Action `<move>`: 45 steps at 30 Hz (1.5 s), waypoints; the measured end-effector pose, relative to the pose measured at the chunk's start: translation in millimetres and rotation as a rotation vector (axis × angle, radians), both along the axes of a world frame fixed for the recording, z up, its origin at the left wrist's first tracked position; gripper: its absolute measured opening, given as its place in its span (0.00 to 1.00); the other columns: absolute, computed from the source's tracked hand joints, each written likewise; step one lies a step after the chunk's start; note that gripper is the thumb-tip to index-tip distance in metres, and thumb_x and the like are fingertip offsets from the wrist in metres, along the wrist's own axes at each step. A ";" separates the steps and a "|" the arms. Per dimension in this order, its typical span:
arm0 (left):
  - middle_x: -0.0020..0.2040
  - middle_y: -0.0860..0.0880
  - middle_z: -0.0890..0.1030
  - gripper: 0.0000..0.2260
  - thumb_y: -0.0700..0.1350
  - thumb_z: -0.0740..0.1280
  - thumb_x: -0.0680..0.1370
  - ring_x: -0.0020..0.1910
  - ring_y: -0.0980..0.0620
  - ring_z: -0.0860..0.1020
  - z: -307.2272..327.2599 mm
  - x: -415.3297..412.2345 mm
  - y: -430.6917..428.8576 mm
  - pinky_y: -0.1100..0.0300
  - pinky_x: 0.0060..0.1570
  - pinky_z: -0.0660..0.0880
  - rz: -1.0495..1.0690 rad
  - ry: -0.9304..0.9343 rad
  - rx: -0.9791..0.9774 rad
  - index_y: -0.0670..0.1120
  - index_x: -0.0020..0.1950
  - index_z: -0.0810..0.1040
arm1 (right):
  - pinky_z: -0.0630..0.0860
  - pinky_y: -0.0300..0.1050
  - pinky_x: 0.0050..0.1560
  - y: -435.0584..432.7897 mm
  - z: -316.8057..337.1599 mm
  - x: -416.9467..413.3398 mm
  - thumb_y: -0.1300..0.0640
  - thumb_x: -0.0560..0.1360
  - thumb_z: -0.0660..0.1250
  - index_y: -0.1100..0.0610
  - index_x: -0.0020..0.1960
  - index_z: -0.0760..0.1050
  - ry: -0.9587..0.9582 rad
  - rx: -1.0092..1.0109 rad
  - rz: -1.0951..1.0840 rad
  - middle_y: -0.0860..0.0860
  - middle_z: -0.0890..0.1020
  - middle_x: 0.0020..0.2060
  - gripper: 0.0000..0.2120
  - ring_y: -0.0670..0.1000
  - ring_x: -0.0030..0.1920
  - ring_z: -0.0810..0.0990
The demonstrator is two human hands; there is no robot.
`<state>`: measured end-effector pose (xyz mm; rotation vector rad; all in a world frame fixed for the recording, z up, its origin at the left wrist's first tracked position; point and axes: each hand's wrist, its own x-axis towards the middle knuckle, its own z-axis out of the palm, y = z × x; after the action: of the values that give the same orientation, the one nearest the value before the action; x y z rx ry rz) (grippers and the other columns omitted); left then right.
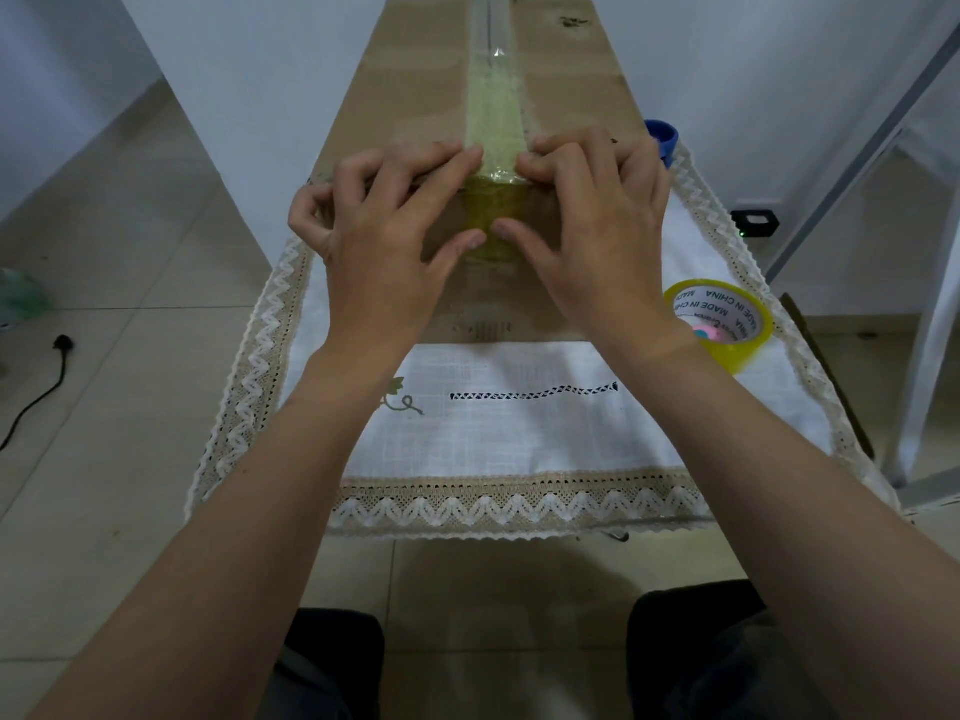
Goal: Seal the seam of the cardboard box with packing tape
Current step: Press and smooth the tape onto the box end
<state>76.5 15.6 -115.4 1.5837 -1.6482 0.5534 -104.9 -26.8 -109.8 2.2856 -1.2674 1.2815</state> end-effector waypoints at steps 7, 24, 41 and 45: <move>0.72 0.61 0.74 0.32 0.65 0.69 0.74 0.72 0.52 0.70 -0.4 2.6 7.6 0.36 0.75 0.51 0.043 -0.146 0.053 0.62 0.77 0.69 | 0.67 0.57 0.63 0.9 -3.1 -3.1 0.36 0.71 0.74 0.53 0.64 0.78 0.071 0.005 -0.024 0.50 0.79 0.65 0.29 0.61 0.60 0.76; 0.72 0.60 0.74 0.31 0.65 0.70 0.74 0.72 0.49 0.70 3.1 3.1 8.6 0.34 0.77 0.52 -0.013 -0.085 0.079 0.61 0.76 0.70 | 0.64 0.55 0.65 8.5 5.0 1.2 0.31 0.73 0.69 0.52 0.59 0.77 0.010 0.071 -0.053 0.50 0.79 0.59 0.27 0.59 0.59 0.75; 0.65 0.62 0.80 0.18 0.63 0.68 0.78 0.64 0.50 0.75 2.5 -3.2 -1.6 0.40 0.72 0.61 -0.044 0.092 -0.066 0.62 0.67 0.80 | 0.67 0.57 0.64 7.2 1.1 9.5 0.32 0.71 0.71 0.53 0.57 0.77 0.036 0.016 -0.152 0.52 0.79 0.57 0.27 0.60 0.57 0.76; 0.68 0.61 0.78 0.26 0.65 0.70 0.74 0.66 0.49 0.73 1.3 1.1 1.5 0.40 0.72 0.60 -0.043 0.007 -0.020 0.61 0.71 0.77 | 0.65 0.58 0.67 6.8 -5.9 6.9 0.31 0.68 0.72 0.54 0.61 0.76 0.064 -0.025 -0.136 0.53 0.80 0.62 0.32 0.62 0.60 0.77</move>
<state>77.6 17.0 -114.1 1.5306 -1.6628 0.5398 -98.0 -20.1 -115.7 2.1647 -1.3515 1.1628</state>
